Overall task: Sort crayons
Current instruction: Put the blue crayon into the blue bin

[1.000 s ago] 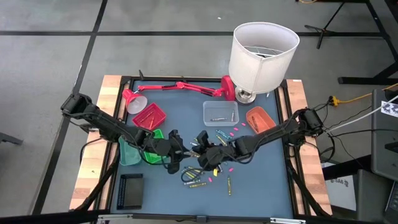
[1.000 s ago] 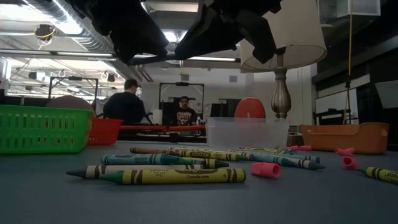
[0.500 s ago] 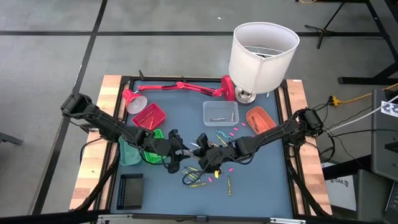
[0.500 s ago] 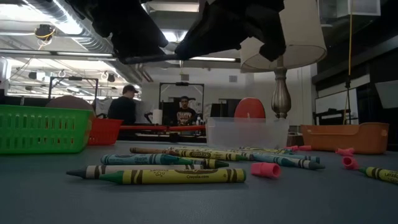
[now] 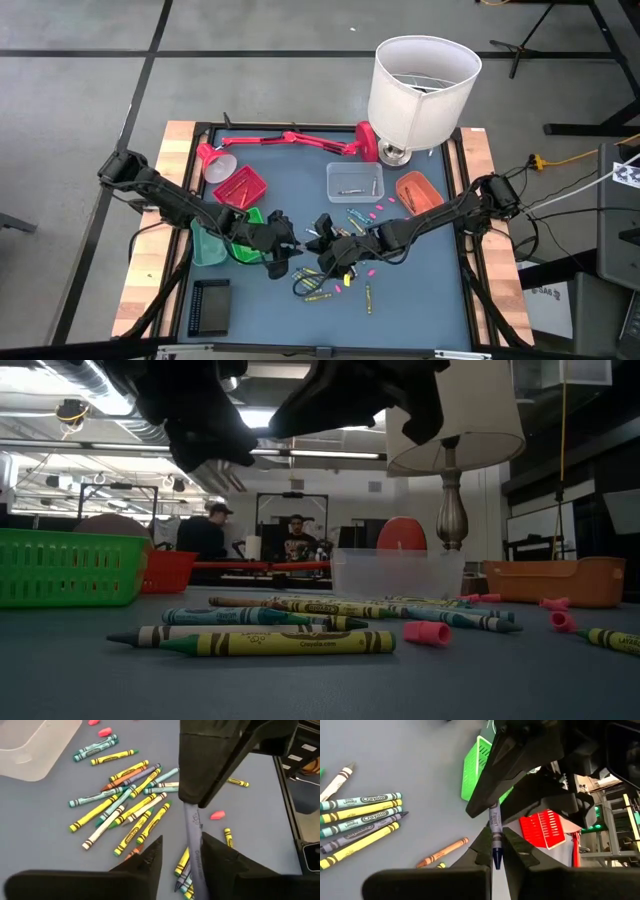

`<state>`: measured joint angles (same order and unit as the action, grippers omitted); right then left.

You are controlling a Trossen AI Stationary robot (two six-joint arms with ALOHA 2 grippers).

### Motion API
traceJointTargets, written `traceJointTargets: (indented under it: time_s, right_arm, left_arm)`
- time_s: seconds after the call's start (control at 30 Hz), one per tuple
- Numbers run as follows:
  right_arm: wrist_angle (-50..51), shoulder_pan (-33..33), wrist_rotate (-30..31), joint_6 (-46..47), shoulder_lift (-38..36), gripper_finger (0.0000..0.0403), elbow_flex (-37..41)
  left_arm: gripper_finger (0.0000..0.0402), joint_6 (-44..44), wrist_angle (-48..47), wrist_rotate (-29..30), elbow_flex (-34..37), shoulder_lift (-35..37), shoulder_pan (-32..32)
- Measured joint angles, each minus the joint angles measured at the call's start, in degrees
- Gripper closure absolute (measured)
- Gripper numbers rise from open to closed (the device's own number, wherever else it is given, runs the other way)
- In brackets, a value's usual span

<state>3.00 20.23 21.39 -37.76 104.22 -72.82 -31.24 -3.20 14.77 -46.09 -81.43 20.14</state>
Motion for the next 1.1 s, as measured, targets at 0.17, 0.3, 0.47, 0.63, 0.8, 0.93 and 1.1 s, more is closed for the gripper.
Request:
traceJointTargets:
  time_s: [0.17,0.3,0.47,0.63,0.8,0.93,1.1]
  right_arm:
    - [0.0,0.0,0.0,0.1,0.0,0.0382,0.0]
    - [0.0,0.0,0.0,0.2,0.0,0.0382,0.0]
    - [0.0,0.0,0.0,0.2,0.0,0.0376,0.0]
    - [0.0,0.0,0.0,1.0,0.0,0.0338,0.0]
    - [0.3,0.0,2.3,6.1,0.0,0.0299,0.0]
    - [3.7,0.0,3.4,9.1,0.0,0.0288,0.0]
    - [11.0,0.0,3.5,13.7,0.0,0.0291,0.0]
  left_arm:
    - [0.0345,0.0,0.0,-0.9,0.0,0.0,0.0]
    - [0.0380,-0.1,-0.1,-0.9,0.0,0.0,0.0]
    - [0.0394,-0.1,-0.1,-1.0,0.0,0.0,0.0]
    - [0.0387,-0.1,-0.4,-0.9,0.0,0.0,0.0]
    - [0.0386,0.1,-3.6,-2.9,0.0,0.6,-0.4]
    - [0.0386,-0.2,-10.1,-6.5,0.0,2.7,-1.6]
    - [0.0386,-0.2,-21.4,-11.0,0.0,5.5,-2.8]
